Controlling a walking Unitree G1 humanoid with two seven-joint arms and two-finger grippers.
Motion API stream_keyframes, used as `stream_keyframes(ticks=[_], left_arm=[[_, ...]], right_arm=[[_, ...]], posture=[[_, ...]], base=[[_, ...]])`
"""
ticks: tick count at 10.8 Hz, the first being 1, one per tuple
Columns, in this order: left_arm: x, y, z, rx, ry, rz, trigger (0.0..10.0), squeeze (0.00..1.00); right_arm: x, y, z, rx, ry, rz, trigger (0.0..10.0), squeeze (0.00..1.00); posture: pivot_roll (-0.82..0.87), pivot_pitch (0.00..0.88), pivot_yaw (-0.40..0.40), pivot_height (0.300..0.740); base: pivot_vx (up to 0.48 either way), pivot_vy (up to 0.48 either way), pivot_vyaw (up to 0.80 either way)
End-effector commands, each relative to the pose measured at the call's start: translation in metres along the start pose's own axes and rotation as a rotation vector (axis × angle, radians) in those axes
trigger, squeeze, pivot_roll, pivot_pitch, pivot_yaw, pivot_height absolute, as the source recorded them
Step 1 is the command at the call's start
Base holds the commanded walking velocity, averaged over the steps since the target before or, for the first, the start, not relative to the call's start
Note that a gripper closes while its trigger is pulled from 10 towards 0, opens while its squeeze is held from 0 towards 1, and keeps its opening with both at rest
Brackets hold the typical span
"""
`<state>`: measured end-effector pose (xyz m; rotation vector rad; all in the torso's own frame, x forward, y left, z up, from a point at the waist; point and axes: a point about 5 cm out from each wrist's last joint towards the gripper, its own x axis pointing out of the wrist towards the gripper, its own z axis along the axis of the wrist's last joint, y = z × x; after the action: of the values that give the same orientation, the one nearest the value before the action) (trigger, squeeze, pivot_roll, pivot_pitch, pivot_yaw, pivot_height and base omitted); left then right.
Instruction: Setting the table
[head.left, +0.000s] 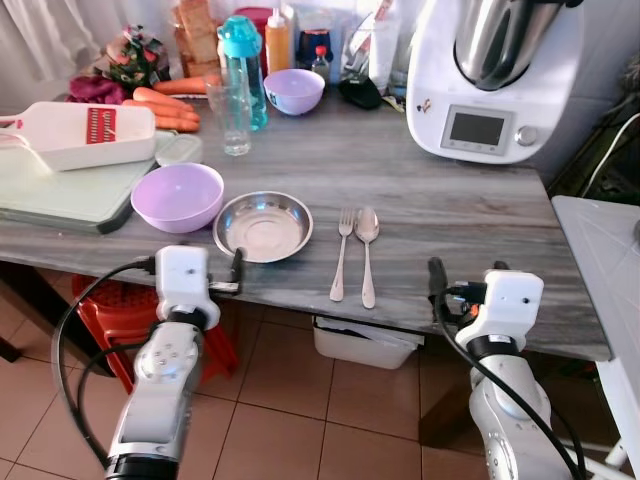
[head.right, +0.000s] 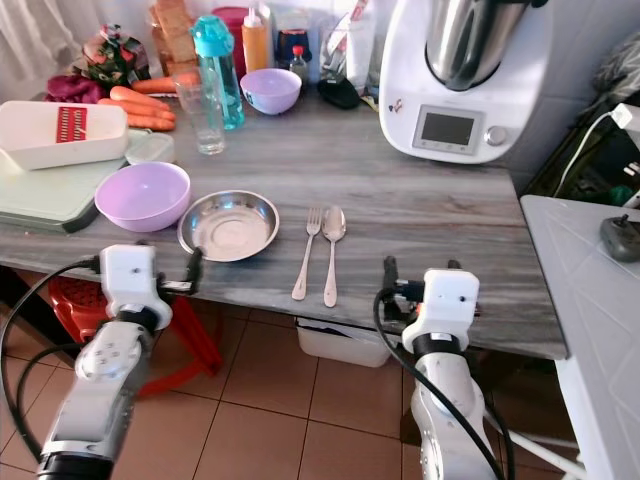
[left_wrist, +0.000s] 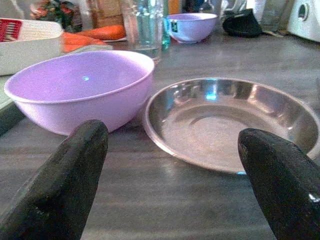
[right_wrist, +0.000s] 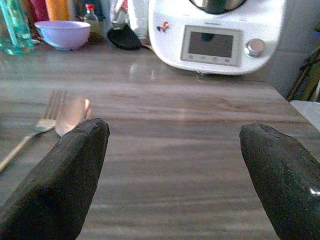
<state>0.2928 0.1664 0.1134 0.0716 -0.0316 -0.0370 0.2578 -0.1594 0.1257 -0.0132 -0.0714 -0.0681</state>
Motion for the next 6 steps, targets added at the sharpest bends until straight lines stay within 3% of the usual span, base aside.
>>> stream_keyframes(ticks=[1, 2, 6], left_arm=[[0.0002, 0.0028, -0.0018, 0.016, 0.005, 0.015, 10.0, 0.0], [0.0014, 0.003, -0.0009, 0.019, 0.001, 0.016, 10.0, 0.0], [0.005, -0.0005, -0.001, 0.027, -0.002, 0.019, 10.0, 0.0]], right_arm=[[0.0018, 0.0004, -0.0006, 0.008, 0.004, 0.0, 10.0, 0.0], [0.0019, 0.0011, -0.0007, 0.009, 0.003, 0.0, 10.0, 0.0], [0.0033, -0.0028, 0.0011, 0.012, -0.007, -0.016, 10.0, 0.0]], posture=[[0.08, 0.015, -0.003, 0.74], [0.08, 0.015, -0.001, 0.74], [0.07, 0.01, -0.003, 0.74]], base=[[0.0, 0.0, 0.0], [0.0, 0.0, 0.0], [-0.275, 0.0, 0.0]])
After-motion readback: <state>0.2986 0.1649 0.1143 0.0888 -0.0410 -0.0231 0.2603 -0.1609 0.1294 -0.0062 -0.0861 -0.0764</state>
